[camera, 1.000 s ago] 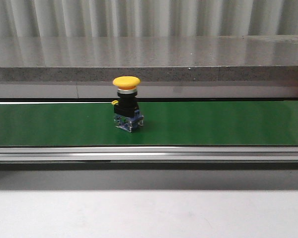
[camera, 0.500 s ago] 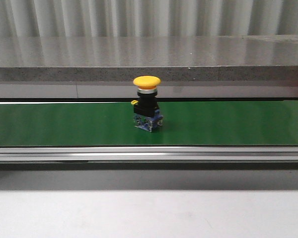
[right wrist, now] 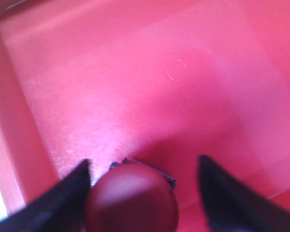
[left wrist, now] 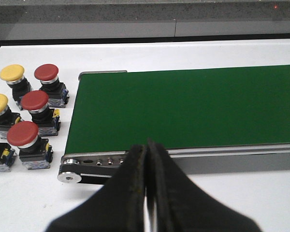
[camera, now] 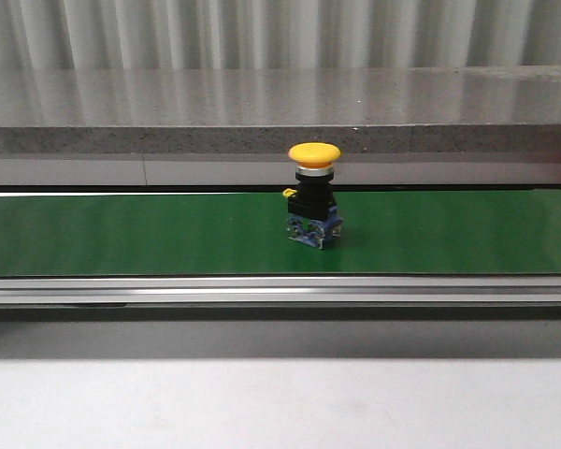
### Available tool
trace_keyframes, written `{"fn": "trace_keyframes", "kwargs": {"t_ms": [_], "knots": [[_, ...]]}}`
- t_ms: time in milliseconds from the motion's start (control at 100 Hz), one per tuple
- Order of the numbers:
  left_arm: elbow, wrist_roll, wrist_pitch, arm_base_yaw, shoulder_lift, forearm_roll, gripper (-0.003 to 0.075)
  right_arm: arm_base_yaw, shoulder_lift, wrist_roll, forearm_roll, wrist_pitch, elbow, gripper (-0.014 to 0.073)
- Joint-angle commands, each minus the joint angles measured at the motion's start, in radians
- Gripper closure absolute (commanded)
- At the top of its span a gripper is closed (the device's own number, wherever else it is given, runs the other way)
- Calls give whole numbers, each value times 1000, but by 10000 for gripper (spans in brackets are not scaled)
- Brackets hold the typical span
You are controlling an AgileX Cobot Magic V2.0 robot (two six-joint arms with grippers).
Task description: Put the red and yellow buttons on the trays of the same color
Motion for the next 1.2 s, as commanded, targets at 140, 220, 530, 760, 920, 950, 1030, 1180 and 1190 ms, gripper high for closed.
{"fn": "trace_keyframes", "kwargs": {"t_ms": [140,220,530,760,920,950,1030,1180,1190], "knots": [[-26,0,-65,-8,8,4,740,-9,-97,3,-4,-44,-32,-52],[-26,0,-65,-8,8,4,740,-7,-137,3,-1,-24,-32,-52],[-26,0,-65,-8,8,4,740,34,-374,4,35,168,-9,-52],[-26,0,-65,-8,8,4,740,150,-564,-37,35,254,127,-52],[-26,0,-65,-8,8,4,740,261,-647,-72,35,358,202,-52],[-26,0,-65,-8,8,4,740,281,-653,-83,35,386,207,-52],[-26,0,-65,-8,8,4,740,336,-654,-125,35,460,211,-52],[-26,0,-65,-8,8,2,740,442,-651,-213,41,517,211,-52],[-26,0,-65,-8,8,2,740,447,-650,-221,43,517,211,-52]]}}
